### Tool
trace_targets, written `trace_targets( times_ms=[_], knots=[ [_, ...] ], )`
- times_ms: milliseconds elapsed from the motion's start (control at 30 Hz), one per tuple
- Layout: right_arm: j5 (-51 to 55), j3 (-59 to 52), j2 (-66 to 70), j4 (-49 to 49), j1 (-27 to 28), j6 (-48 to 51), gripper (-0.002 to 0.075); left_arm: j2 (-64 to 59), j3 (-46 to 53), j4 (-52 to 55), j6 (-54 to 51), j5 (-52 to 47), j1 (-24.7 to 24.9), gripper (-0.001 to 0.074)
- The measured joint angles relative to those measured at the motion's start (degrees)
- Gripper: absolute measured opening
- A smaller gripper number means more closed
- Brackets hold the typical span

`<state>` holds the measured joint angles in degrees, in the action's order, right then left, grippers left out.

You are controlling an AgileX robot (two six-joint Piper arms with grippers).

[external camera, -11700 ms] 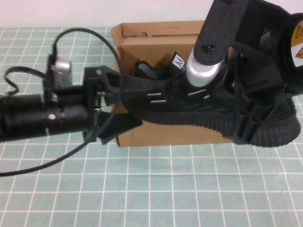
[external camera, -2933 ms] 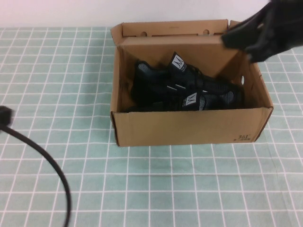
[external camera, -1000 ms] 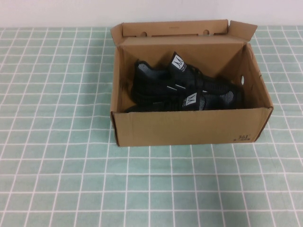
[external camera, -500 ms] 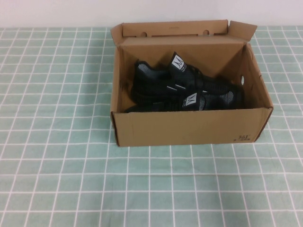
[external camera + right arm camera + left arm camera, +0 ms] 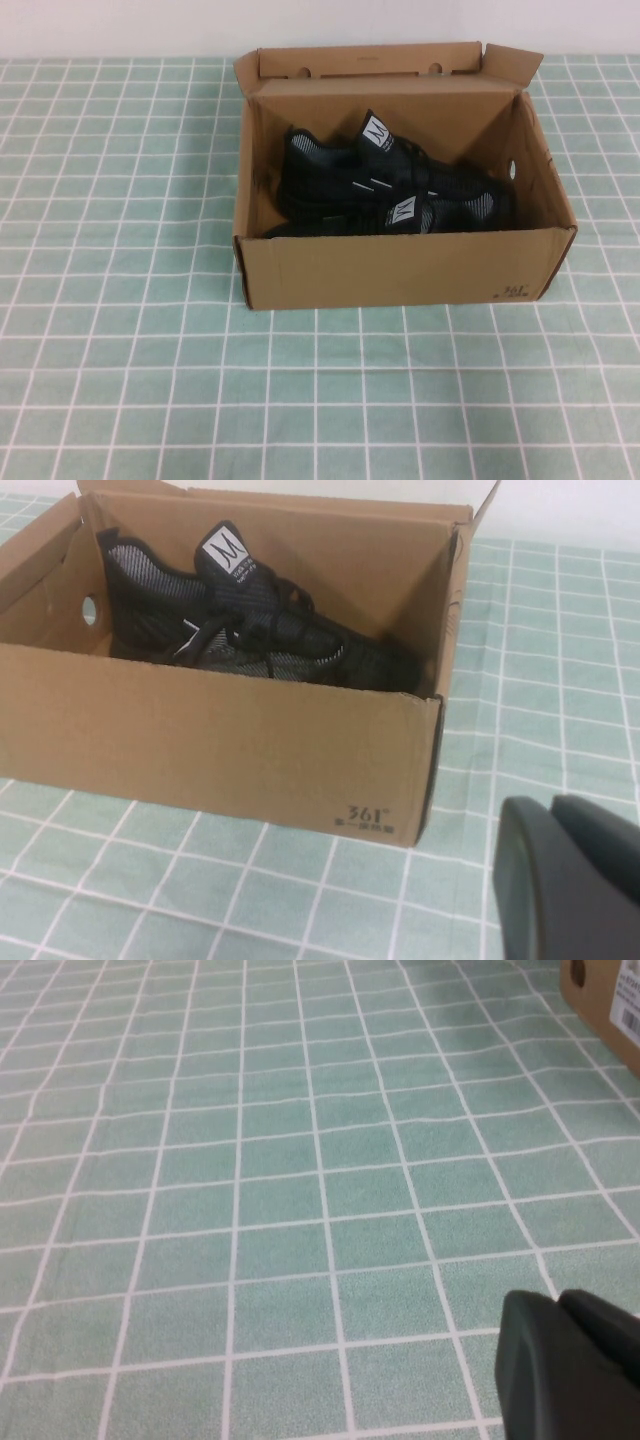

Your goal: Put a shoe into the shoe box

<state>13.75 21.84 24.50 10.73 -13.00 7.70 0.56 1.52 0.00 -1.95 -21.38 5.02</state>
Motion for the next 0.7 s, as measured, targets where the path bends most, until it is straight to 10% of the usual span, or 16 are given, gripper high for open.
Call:
trace_targets(
  times_ms=[700],
  knots=[
    [0.0,0.0,-0.6,0.0,0.0,0.0,-0.0007,0.0,0.0,0.0,0.13,-0.1,0.15,-0.0004]
  ],
)
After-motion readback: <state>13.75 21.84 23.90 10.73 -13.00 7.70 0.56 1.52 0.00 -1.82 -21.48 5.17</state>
